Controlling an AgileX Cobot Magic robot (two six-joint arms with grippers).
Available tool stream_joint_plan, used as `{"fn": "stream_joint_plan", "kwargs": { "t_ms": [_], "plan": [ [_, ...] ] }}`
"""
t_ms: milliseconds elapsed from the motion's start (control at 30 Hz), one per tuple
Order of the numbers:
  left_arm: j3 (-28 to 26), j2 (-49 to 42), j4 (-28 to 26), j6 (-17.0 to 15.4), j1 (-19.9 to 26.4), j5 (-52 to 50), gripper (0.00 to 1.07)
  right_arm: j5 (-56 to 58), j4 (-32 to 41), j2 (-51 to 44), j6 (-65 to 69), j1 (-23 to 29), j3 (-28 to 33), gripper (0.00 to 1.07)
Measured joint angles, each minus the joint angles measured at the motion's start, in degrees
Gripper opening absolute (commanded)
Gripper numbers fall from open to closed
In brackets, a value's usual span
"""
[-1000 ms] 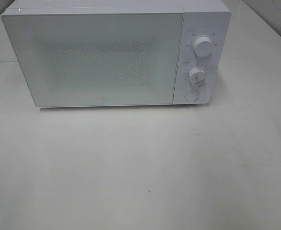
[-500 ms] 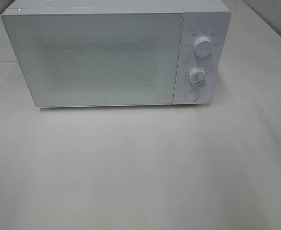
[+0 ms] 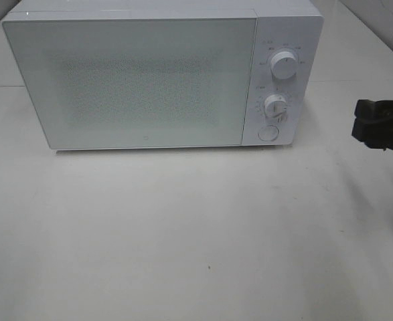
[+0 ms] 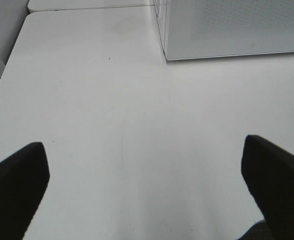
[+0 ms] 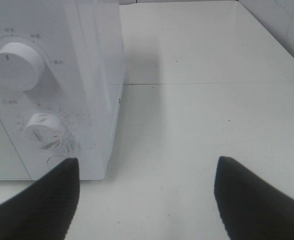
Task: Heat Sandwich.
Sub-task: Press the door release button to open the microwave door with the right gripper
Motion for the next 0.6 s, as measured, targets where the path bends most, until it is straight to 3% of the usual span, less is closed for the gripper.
{"fn": "stream_joint_plan", "kwargs": {
  "t_ms": [333, 600],
  "plan": [
    [0.0, 0.0, 0.0, 0.0, 0.0, 0.0, 1.0, -11.3, 12.2, 10.3, -2.3, 13.9, 0.1, 0.73],
    [0.0, 0.0, 0.0, 0.0, 0.0, 0.0, 1.0, -13.3, 20.4, 17.2, -4.4, 23.0, -2.9, 0.73]
  ]
}}
